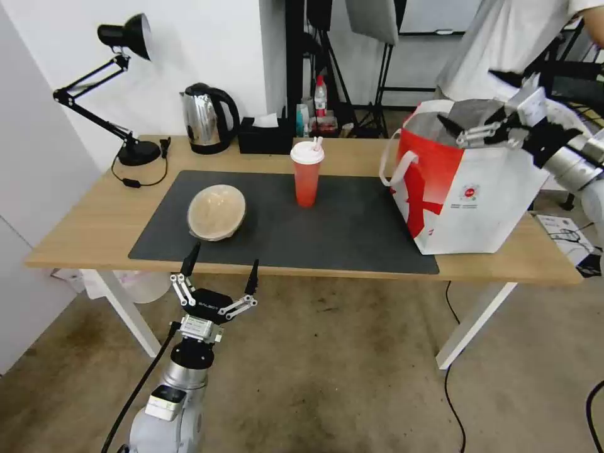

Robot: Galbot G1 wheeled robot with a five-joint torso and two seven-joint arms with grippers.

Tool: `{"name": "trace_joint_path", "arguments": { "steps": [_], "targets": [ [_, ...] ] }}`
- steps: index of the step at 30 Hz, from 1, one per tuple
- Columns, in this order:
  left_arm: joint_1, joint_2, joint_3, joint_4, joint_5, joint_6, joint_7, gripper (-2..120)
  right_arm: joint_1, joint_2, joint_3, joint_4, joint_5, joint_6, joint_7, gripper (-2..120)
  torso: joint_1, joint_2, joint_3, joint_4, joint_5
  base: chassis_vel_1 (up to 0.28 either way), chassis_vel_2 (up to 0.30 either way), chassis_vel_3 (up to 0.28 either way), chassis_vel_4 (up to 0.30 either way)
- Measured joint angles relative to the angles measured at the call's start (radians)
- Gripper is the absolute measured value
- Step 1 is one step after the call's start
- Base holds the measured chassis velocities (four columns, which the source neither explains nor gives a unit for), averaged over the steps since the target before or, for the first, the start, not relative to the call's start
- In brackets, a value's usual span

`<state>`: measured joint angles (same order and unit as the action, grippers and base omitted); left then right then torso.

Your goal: Pick up the trash from the table and place it into the takeout bag.

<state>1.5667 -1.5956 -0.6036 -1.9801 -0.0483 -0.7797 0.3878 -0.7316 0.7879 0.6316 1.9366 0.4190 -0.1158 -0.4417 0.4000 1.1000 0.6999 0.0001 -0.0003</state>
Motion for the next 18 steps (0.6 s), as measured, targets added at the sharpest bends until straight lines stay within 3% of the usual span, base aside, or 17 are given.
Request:
{"name": "trace_joint_path", "arguments": {
  "steps": [4,12,18],
  "targets": [
    [0.000,0.000,0.003,0.000,0.001,0.001,-0.001,100,-0.085,0.004,-0.015,0.121,0.080,-0.006,0.148,114,0.000,0.000,0.000,-0.0002,-0.0001,0.000,0.000,0.000,0.000],
    [0.004,0.000,0.004,0.000,0.003,0.001,-0.002,100,-0.206,0.045,-0.032,0.238,0.085,0.005,0.277,110,0.000,0.000,0.000,-0.0002,0.0001,0.000,0.000,0.000,0.000],
    [0.008,-0.001,0.006,0.000,0.004,-0.002,-0.003,100,-0.337,0.157,-0.099,0.307,0.013,0.098,0.472,100,0.000,0.000,0.000,-0.0001,0.0001,0.000,0.000,0.000,0.000]
  ]
}}
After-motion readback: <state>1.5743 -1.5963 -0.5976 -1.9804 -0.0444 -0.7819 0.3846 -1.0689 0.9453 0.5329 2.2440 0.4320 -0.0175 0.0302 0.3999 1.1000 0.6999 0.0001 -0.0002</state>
